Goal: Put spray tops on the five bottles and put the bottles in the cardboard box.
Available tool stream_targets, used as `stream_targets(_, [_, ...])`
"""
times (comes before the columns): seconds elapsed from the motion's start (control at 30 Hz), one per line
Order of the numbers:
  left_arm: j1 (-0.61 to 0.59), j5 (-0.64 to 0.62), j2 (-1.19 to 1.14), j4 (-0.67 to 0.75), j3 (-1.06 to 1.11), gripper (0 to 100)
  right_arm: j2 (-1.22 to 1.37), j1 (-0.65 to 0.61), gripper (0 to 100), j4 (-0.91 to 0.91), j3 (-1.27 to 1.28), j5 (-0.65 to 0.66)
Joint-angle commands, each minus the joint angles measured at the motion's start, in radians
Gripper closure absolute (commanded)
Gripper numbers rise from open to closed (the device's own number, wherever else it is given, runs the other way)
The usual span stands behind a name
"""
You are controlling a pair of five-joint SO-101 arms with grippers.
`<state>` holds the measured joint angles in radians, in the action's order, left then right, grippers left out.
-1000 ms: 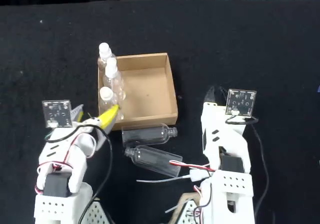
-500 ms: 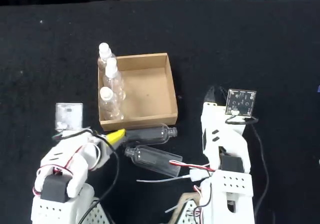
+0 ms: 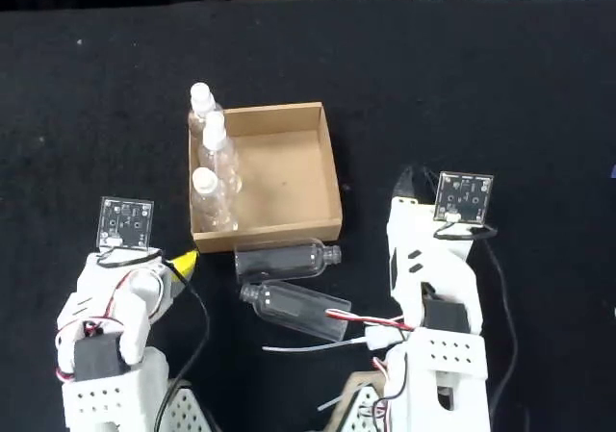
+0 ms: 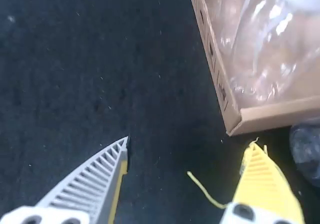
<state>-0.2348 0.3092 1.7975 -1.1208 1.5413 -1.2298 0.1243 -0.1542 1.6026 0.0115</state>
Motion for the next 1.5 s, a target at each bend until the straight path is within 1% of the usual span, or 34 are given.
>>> stream_targets(0.0, [-0.076, -0.029, -0.006, 0.143, 0.064, 67, 0.015, -0.015, 94.6, 0.003, -0.007, 0.008])
stream_targets(0.07, [-0.105, -0.035, -0.006, 0.180, 0.081, 67, 0.015, -0.015, 94.6, 0.003, -0.007, 0.008])
stream_targets(0.3, [-0.116, -0.043, -0.009, 0.187, 0.028, 67, 0.015, -0.015, 94.6, 0.003, -0.005, 0.008])
stream_targets(0.43, [-0.117, -0.064, -0.083, 0.203, -0.035, 67, 0.015, -0.015, 94.6, 0.003, -0.004, 0.008])
stream_targets(0.5, [-0.133, -0.078, -0.173, 0.241, -0.094, 67, 0.015, -0.015, 94.6, 0.003, -0.004, 0.008])
stream_targets(0.6, [-0.142, -0.121, -0.368, 0.310, -0.199, 67, 0.015, -0.015, 94.6, 0.003, -0.004, 0.008])
stream_targets(0.77, [-0.142, -0.255, -0.674, 0.420, -0.329, 67, 0.015, -0.015, 94.6, 0.003, -0.004, 0.008])
stream_targets(0.9, [-0.145, -0.321, -0.861, 0.529, -0.412, 67, 0.015, -0.015, 94.6, -0.003, -0.005, 0.008])
stream_targets(1.03, [-0.145, -0.417, -1.022, 0.540, -0.478, 67, 0.018, -0.015, 94.6, -0.006, -0.010, 0.008])
stream_targets(1.1, [-0.156, -0.437, -1.088, 0.535, -0.489, 67, 0.016, -0.015, 94.6, -0.017, -0.016, 0.008])
stream_targets(1.17, [-0.174, -0.443, -1.143, 0.535, -0.489, 67, 0.021, -0.015, 94.6, -0.098, -0.065, 0.008])
stream_targets(1.27, [-0.182, -0.443, -1.188, 0.537, -0.484, 67, 0.021, -0.015, 94.6, -0.273, -0.168, 0.008])
stream_targets(1.37, [-0.176, -0.443, -1.195, 0.542, -0.464, 67, 0.022, -0.049, 94.6, -0.411, -0.259, 0.011])
stream_targets(1.4, [-0.176, -0.443, -1.195, 0.542, -0.463, 67, 0.022, -0.068, 94.6, -0.454, -0.286, 0.031])
stream_targets(1.47, [-0.182, -0.443, -1.200, 0.542, -0.461, 67, 0.022, -0.120, 94.6, -0.543, -0.335, 0.126])
